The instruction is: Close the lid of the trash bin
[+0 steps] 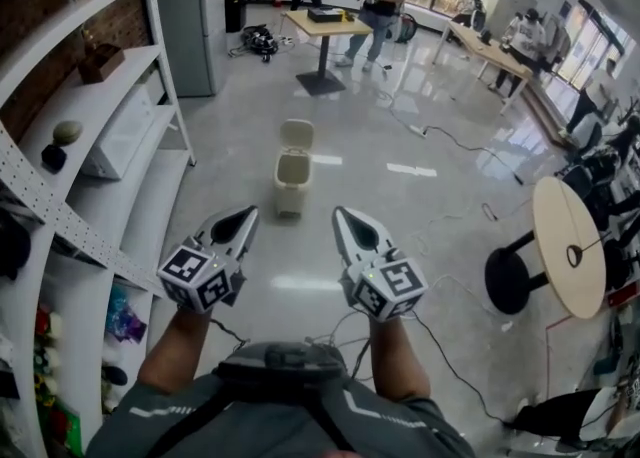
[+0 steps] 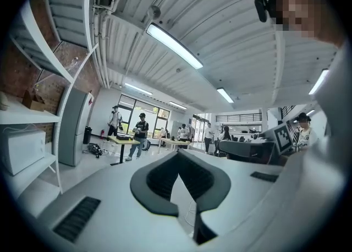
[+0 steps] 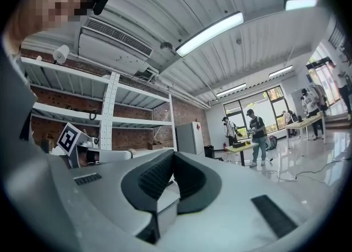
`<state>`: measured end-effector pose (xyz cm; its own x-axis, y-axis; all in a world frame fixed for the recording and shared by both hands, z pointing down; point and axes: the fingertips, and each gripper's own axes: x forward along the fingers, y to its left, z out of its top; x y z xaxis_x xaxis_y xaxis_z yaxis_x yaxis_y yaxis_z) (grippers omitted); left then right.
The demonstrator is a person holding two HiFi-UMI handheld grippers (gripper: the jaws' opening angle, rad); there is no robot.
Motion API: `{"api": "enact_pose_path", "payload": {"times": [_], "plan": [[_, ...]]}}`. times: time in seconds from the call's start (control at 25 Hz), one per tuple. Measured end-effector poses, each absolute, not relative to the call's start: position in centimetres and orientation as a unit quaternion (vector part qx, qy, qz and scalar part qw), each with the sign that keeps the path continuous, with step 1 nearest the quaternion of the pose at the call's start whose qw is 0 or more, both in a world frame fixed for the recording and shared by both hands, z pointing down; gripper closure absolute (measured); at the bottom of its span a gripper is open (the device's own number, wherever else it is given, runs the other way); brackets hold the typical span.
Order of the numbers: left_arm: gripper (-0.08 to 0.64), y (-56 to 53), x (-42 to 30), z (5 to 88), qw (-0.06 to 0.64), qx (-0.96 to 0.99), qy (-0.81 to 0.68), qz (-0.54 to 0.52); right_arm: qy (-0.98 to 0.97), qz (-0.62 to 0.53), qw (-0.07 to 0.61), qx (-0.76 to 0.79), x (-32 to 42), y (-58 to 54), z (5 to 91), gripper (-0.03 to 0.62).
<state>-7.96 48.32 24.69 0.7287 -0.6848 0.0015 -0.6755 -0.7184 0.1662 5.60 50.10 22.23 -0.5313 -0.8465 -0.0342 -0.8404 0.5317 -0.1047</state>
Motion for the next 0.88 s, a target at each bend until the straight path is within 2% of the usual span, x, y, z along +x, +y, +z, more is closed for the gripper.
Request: {"api": "enact_pose_path", "payload": {"times": [0.32,0.88], "plan": [[0.561,43.0,-4.3,25.6,0.08,0.925,-0.371,-0.015,0.88,-0.05,0.043,-0.47,8.9,44.3,23.6,0.594],[0.561,28.7,-6.4,25.4,0.087,0.935,-0.342,-0.025,0.867,-0.06,0.022,-0.493,6.2,30.9,24.3,0.594]]}}
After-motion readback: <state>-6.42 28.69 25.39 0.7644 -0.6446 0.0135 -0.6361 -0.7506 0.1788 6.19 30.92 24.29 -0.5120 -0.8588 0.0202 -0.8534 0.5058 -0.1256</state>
